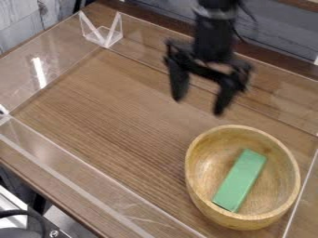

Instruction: Remove the green block from inside the brown bowl and put it on the table

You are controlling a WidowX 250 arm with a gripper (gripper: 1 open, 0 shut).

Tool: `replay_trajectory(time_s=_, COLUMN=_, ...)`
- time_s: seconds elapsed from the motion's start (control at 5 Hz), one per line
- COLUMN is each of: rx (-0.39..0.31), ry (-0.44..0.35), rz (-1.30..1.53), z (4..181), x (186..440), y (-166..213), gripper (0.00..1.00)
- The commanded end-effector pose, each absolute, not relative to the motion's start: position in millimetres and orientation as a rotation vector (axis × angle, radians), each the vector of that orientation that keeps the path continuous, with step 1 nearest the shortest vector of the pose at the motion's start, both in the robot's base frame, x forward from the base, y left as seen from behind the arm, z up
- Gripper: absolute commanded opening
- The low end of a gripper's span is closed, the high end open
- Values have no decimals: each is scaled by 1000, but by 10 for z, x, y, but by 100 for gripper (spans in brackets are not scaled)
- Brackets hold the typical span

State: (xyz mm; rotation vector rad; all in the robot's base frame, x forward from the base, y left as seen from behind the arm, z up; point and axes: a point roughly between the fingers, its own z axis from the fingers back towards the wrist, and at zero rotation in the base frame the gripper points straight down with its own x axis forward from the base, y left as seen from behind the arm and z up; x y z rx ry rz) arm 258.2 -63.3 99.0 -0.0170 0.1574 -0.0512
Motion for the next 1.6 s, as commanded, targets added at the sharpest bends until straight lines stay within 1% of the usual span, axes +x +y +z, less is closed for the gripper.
replay_trajectory(time_s=0.0, rx=-30, ry=74, rz=-64, z=1086, x=2516, y=-961, gripper=100)
replay_trajectory(time_s=0.2, rx=-34, ry=46, rz=-82, z=968, x=2454, y=-1244, gripper=100)
replay_trajectory(time_s=0.4, rx=-35, ry=15, rz=-84, z=905, x=2429, y=-1402, gripper=100)
replay_trajectory(time_s=1.0, rx=-50, ry=-5, rz=-82, z=763, x=2484, y=-1296, gripper=100)
replay_trajectory(time_s=1.4, rx=-57, ry=-11, rz=-83, z=701, x=2511, y=-1253, gripper=100)
